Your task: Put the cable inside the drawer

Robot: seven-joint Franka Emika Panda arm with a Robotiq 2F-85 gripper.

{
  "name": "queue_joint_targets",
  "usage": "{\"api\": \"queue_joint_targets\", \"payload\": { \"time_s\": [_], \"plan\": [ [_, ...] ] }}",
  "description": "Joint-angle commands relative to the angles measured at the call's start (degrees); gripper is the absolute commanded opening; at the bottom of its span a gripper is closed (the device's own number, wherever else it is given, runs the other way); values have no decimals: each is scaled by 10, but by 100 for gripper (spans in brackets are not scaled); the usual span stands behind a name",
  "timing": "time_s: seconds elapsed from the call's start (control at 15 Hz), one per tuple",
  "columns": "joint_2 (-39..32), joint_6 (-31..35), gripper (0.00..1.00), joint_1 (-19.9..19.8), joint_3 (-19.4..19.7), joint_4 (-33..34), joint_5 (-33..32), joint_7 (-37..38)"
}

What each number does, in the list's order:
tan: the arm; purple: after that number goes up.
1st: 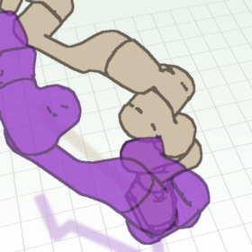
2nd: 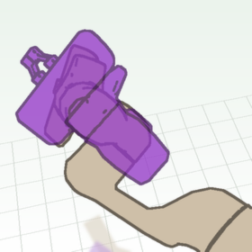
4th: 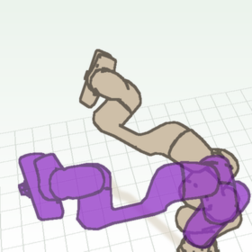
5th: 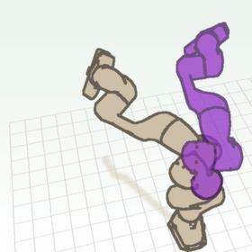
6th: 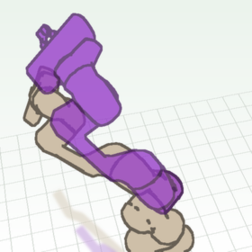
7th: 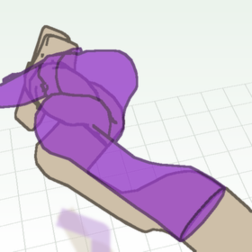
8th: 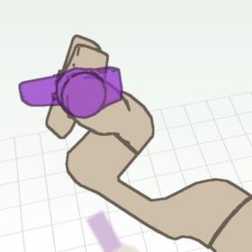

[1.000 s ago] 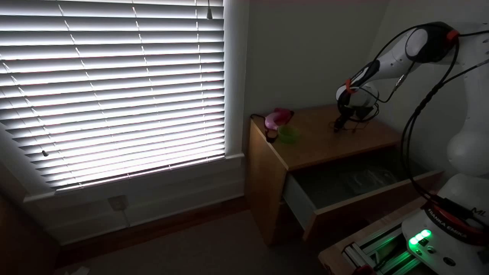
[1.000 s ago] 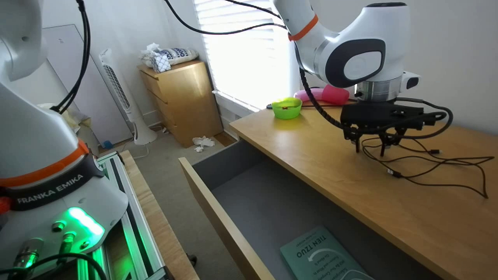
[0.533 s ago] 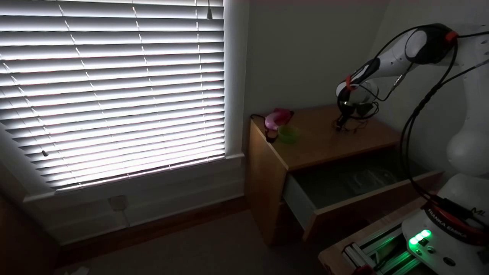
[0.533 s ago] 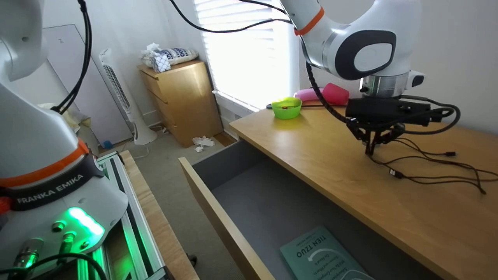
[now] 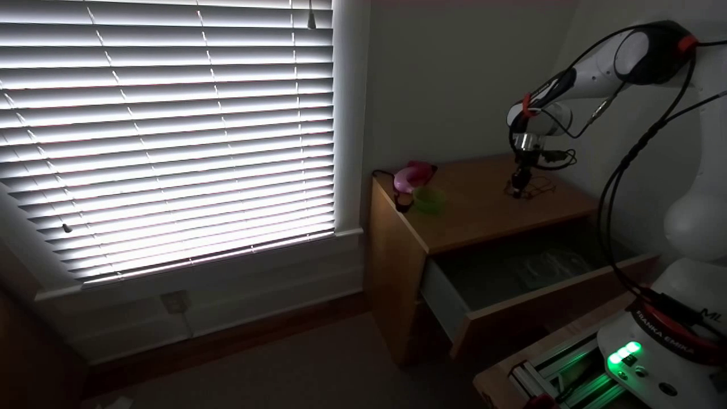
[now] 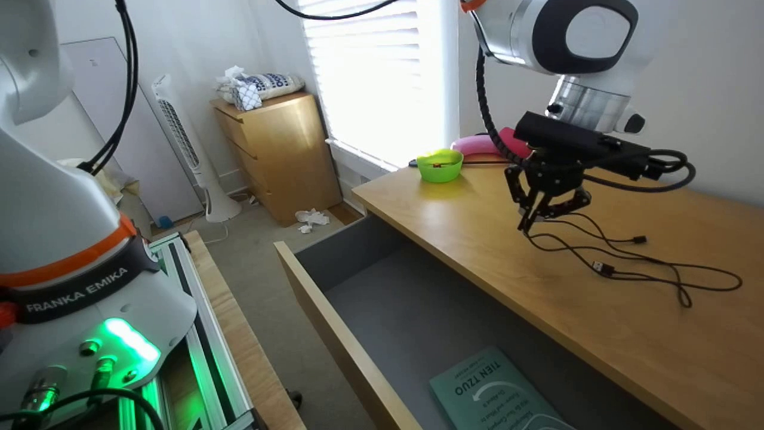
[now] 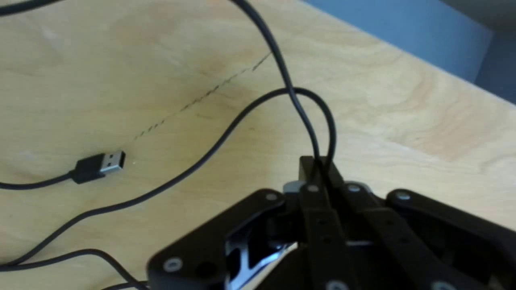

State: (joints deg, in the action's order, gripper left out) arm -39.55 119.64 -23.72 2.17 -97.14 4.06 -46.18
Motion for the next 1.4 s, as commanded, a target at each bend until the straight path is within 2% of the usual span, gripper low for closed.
{"api": "queue_joint_targets", "payload": {
  "time_s": [0.0,0.27,0.53,0.67,0.87,1.0,1.33],
  "plan": [
    [107,-47,1,-11,7,-106,27,-4],
    [212,-80,1,-22,36,-217,74,-11],
    [301,-59,1,-33,95,-330,121,-2],
    [321,-61,1,-41,127,-360,147,-7],
    [318,-41,1,-55,168,-376,196,-17],
    [294,-11,1,-63,182,-370,248,-26],
    [246,141,1,-58,174,-369,376,-7]
  ]
}}
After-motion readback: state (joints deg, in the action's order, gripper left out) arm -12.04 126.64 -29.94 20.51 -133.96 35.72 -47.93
